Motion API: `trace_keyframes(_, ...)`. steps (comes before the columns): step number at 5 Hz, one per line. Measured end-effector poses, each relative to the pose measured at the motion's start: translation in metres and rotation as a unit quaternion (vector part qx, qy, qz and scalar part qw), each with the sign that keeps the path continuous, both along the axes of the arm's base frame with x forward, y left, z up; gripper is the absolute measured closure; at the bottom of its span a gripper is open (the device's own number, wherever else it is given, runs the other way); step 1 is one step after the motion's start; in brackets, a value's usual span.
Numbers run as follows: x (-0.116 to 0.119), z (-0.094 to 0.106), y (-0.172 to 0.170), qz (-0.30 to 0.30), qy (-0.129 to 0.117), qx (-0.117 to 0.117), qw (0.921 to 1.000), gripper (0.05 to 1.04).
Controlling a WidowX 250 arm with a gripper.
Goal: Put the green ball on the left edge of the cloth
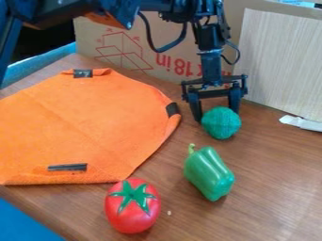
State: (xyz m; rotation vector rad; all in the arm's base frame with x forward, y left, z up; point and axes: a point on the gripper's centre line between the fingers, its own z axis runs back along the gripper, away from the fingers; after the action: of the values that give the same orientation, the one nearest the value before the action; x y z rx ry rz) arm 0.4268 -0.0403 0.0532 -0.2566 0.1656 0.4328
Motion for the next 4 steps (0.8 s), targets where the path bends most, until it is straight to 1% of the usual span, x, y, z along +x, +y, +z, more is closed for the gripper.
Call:
trace_keyframes(1,-0.007,0.000,-0.001,0.000,-0.002,-0.005,1.0000,0.402)
trace_keyframes(2,-0.013,0.000,0.008,0.001,0.002,-0.016,0.9999,0.707)
trace_keyframes(3,-0.019,0.024,0.038,0.012,-0.021,-0.028,0.9993,0.838)
trace_keyframes(4,-0.030,0.047,0.080,0.029,-0.049,-0.039,0.9976,0.838)
